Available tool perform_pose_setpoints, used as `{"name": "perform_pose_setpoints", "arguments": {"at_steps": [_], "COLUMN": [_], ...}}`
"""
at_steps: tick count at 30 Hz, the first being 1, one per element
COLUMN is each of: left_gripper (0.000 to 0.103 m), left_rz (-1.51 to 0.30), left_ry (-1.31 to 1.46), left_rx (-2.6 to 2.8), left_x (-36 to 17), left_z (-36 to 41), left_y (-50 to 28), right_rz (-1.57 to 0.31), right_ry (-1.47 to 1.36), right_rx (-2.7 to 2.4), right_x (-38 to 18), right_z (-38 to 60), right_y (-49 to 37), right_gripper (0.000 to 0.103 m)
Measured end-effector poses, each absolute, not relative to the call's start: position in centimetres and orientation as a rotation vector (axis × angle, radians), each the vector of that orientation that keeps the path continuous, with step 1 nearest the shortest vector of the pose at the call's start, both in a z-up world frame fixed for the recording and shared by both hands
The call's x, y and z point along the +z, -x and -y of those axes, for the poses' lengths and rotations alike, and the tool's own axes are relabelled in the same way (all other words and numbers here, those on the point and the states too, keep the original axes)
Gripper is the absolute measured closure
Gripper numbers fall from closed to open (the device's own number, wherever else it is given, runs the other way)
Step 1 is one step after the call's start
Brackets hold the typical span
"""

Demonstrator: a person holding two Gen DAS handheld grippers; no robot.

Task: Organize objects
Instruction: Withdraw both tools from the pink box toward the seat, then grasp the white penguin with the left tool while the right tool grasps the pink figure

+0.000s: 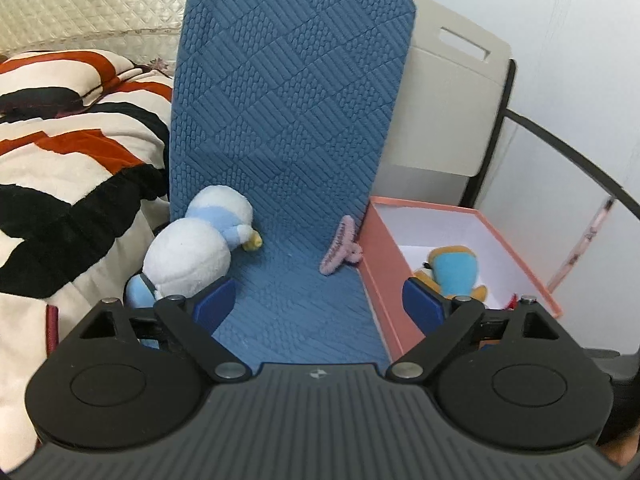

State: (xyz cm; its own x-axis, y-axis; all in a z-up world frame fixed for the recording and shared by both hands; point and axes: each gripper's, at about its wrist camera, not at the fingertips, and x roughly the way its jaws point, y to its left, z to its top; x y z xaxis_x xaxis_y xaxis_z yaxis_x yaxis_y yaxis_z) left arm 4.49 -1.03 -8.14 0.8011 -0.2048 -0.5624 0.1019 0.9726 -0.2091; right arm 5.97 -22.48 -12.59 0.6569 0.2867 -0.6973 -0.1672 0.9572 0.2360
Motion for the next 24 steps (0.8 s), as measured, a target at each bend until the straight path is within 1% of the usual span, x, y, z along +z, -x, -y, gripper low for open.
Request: {"name": "perform_pose_setpoints", "arguments": {"at_steps": [2,3,5,7,13,19,20,22,23,24], "left_gripper": [0.009,0.006,0.004,0.002,0.001,0.001,0.001,0.001,0.001,0.001], "left_rz": [-0.618,-0.612,-0.614,-0.612,-0.634,-0.692,-0.705,-0.721,-0.73,-0.738], "left_ry": [0.187,0.194,0.191,0.175,0.136,0.077,0.064,0.034,0.019,0.004], "left_rx": [-0.158,-0.157,-0.132,-0.097,-0.015,0.046,0.052,0.066,0.07,0.073], "left_x": [-8.8,-9.2,-10.2,-11.2,-14.6,-18.7,-19.3,-20.4,-20.9,-21.3], "left_z": [0.9,0.8,0.5,0.1,-1.3,-2.8,-3.0,-3.3,-3.4,-3.5], "left_y": [-5.7,-6.3,-7.9,-9.5,-15.3,-20.6,-21.3,-22.7,-23.3,-24.0], "right_rz": [-0.827,-0.834,-0.843,-0.85,-0.815,-0.791,-0.785,-0.778,-0.783,-0.786], "right_ry": [-0.149,-0.148,-0.152,-0.155,-0.151,-0.127,-0.126,-0.109,-0.108,-0.111], "right_rx": [0.267,0.271,0.28,0.292,0.342,0.352,0.361,0.357,0.352,0.348], "right_x": [-13.5,-13.9,-14.8,-15.6,-17.3,-19.5,-19.9,-20.6,-20.9,-21.1], "right_z": [22.1,21.9,21.7,21.4,19.8,18.3,18.0,17.4,17.1,16.9], "right_y": [-7.1,-7.6,-8.7,-10.0,-14.1,-17.8,-18.5,-19.5,-20.1,-20.7], "right_gripper": [0.036,0.036,0.021,0.017,0.017,0.019,0.024,0.028,0.035,0.037]}}
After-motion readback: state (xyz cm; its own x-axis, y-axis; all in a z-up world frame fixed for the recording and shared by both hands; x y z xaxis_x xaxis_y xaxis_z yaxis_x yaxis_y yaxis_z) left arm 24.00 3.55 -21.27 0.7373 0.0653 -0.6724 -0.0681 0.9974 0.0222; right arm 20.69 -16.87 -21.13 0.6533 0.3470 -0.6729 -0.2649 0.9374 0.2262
